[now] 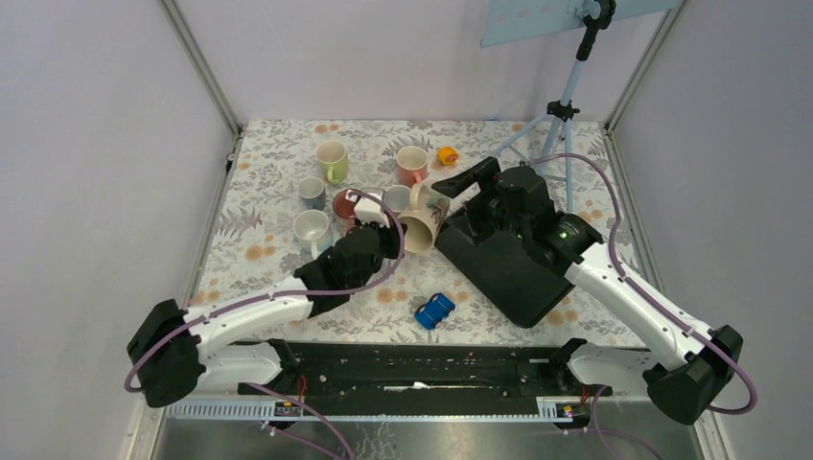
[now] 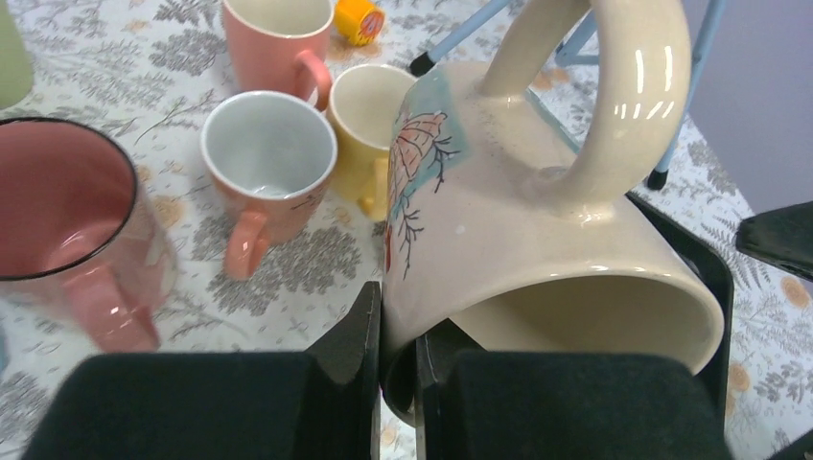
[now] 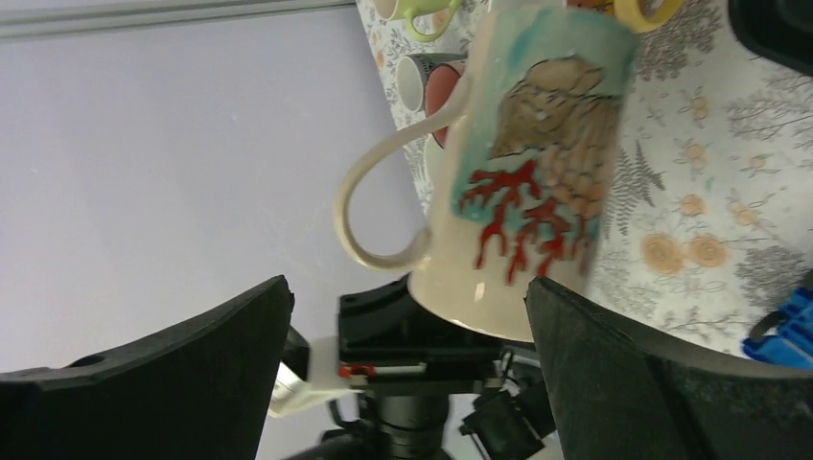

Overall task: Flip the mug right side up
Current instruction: Turn over the cup on the tray, then place the cup at the center of the board.

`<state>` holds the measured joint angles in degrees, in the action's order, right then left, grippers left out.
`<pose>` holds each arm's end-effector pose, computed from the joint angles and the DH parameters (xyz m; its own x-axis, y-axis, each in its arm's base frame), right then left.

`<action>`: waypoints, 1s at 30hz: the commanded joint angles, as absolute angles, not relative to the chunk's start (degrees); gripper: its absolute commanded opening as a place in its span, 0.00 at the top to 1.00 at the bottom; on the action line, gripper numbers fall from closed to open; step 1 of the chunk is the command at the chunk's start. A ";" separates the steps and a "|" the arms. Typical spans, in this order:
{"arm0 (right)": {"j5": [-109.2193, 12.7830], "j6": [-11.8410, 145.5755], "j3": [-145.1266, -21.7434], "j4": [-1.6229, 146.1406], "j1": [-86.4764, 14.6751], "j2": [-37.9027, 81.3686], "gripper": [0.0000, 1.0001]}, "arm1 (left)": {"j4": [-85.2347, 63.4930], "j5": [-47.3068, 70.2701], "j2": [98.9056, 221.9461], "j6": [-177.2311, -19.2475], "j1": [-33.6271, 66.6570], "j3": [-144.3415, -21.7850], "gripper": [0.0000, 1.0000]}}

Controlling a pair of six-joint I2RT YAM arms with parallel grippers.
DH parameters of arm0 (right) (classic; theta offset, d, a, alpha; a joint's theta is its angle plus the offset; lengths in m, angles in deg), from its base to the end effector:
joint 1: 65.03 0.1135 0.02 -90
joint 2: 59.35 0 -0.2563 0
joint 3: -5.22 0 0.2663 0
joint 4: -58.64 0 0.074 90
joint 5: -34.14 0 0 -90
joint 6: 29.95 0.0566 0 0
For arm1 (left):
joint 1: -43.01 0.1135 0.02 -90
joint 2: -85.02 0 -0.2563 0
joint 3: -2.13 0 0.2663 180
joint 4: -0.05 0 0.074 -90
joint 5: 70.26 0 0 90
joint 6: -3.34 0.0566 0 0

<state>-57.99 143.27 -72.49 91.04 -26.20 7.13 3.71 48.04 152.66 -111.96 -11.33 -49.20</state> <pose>0.2355 0.1869 0.3532 -0.6286 0.7679 -0.1234 0.2086 0.3193 0.9244 0.1961 -0.2272 0.2486 -0.3059 -0.2191 -0.9265 0.3484 0.8799 -0.3231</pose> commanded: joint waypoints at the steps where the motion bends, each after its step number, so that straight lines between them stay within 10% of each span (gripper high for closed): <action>1: -61.11 136.14 -71.01 93.89 -25.60 2.80 0.00 | -5.03 44.19 144.82 -117.21 -8.92 -57.87 1.00; 15: -68.97 119.20 -68.99 97.25 -25.59 -3.39 0.00 | -51.68 25.98 147.92 -119.43 -1.10 -80.55 1.00; 30: -71.67 107.47 -65.28 95.59 -25.58 -6.15 0.00 | -62.62 14.50 155.13 -113.72 11.28 -79.60 1.00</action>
<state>-69.01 112.21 -65.93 96.70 -26.05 -5.02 -66.60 19.03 153.84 -116.00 9.98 -77.50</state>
